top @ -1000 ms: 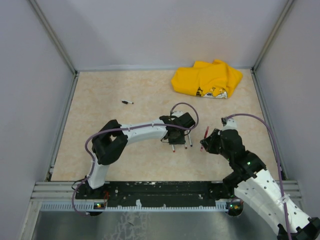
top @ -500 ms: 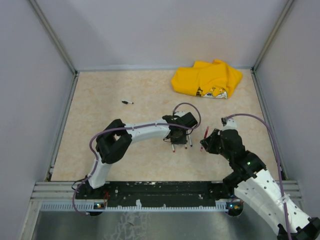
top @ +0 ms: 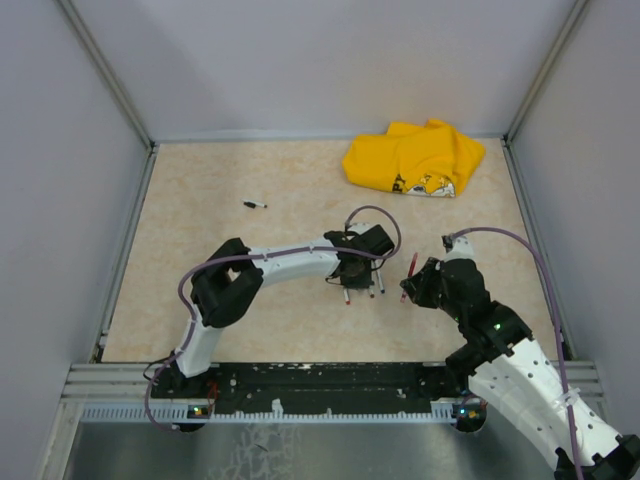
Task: Insert the pens into the pen caps
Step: Pick up the pen cap from the center of the board, then place the pen cap at the center of the board.
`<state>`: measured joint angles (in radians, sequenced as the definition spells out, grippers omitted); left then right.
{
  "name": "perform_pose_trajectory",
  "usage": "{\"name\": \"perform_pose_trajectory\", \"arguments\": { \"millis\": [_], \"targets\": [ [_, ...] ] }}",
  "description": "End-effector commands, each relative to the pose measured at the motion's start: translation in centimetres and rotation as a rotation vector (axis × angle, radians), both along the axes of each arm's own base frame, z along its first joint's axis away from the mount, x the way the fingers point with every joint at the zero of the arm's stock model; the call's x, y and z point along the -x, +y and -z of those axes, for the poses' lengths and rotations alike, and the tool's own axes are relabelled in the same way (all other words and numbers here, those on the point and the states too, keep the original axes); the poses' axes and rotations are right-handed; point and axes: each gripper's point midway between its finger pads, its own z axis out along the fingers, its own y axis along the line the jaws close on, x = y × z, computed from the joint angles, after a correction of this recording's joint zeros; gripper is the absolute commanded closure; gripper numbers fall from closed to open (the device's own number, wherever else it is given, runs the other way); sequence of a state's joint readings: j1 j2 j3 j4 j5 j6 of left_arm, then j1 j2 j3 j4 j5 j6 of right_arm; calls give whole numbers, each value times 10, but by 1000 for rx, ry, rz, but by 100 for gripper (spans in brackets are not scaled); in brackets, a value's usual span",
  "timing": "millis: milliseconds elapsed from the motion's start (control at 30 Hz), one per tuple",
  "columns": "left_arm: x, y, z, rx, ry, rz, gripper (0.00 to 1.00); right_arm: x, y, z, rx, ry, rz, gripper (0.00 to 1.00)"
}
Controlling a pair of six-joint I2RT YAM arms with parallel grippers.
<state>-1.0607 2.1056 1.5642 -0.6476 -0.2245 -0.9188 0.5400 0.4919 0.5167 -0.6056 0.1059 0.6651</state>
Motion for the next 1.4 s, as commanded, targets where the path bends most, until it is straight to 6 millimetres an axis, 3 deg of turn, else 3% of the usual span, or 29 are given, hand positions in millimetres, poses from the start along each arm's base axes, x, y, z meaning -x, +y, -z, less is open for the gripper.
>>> {"name": "perform_pose_trajectory", "arguments": {
  "millis": [0, 167, 267, 433, 633, 800, 900, 1367],
  "targets": [
    [11, 3, -4, 11, 12, 48, 81, -8, 3, -10, -18, -49, -6, 100],
    [0, -8, -52, 111, -85, 82, 81, -8, 4, -9, -17, -47, -8, 100],
    [-4, -3, -76, 139, -139, 74, 80, -8, 3, -10, -18, -48, -8, 100],
    [-6, 25, -86, 109, -170, 18, 79, -8, 4, -9, -20, -47, -8, 100],
    [6, 74, -69, 16, -133, -38, 79, -8, 4, -8, -18, -45, -12, 100],
    [24, 126, -41, -139, -72, -82, 79, -8, 5, -6, -18, -43, -17, 100],
    [35, 144, -27, -211, -36, -86, 79, -8, 6, -5, -21, -40, -20, 100],
    [48, 156, 9, -315, 58, -76, 76, -7, 8, -4, -22, -35, -33, 100]
  ]
}}
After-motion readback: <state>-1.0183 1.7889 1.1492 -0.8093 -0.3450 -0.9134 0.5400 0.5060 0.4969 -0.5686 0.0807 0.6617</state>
